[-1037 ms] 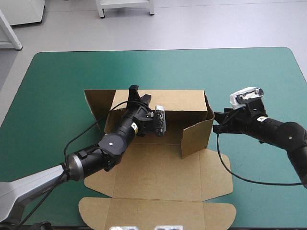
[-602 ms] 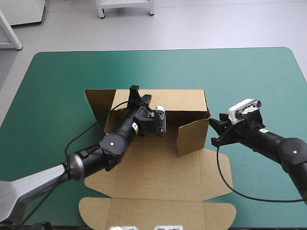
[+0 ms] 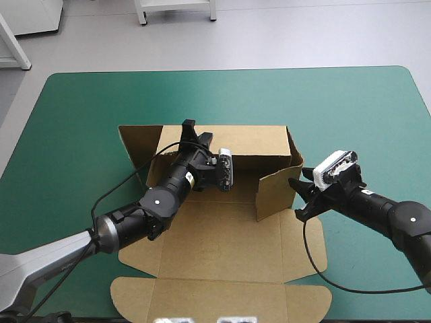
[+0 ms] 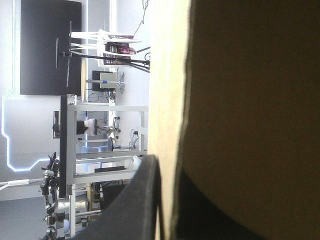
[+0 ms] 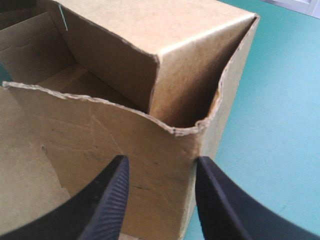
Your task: Fold the box
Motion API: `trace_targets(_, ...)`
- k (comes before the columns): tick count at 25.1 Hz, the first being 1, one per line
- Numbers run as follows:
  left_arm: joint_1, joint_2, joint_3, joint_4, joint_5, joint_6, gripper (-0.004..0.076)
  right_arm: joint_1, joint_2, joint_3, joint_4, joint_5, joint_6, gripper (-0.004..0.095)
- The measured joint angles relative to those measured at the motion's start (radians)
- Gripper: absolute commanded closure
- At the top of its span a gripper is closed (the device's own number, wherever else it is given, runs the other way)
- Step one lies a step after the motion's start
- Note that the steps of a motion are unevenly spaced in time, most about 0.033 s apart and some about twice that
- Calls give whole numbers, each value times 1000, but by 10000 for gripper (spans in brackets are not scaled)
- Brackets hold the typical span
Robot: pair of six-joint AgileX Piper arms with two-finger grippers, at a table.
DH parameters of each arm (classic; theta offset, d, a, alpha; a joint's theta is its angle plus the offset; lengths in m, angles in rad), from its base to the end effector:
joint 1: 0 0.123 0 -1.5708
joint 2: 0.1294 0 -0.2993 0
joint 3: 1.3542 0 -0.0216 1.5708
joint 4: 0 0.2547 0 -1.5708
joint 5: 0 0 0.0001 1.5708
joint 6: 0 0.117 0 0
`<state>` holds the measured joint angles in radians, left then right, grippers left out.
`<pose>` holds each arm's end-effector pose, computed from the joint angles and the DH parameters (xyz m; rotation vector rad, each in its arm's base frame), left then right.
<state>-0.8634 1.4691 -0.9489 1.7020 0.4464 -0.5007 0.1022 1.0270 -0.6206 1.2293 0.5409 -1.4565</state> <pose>0.2637 -0.2312 0.2967 1.5196 1.2392 0.6612 0.2100 0.0787 0.2869 -0.6811 1.9267 0.4175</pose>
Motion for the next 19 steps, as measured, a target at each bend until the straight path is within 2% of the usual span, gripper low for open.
trace_targets(2, 0, 0, 0, 0, 0, 0, 733, 0, 9, -1, 17, 0, -39, 207)
trace_targets(4, 0, 0, 0, 1, 0, 0, 733, 0, 44, -23, 32, 1, -65, 149)
trace_targets(9, 0, 0, 0, 1, 2, 0, 733, 12, 118, -86, 28, 33, -35, 162)
trace_targets(14, 0, 0, 0, 2, 2, 0, 732, 82, 136, -126, -124, 20, 148, 249)
trace_targets(19, 0, 0, 0, 3, 1, 0, 732, 140, 140, -148, -264, -39, 299, 260)
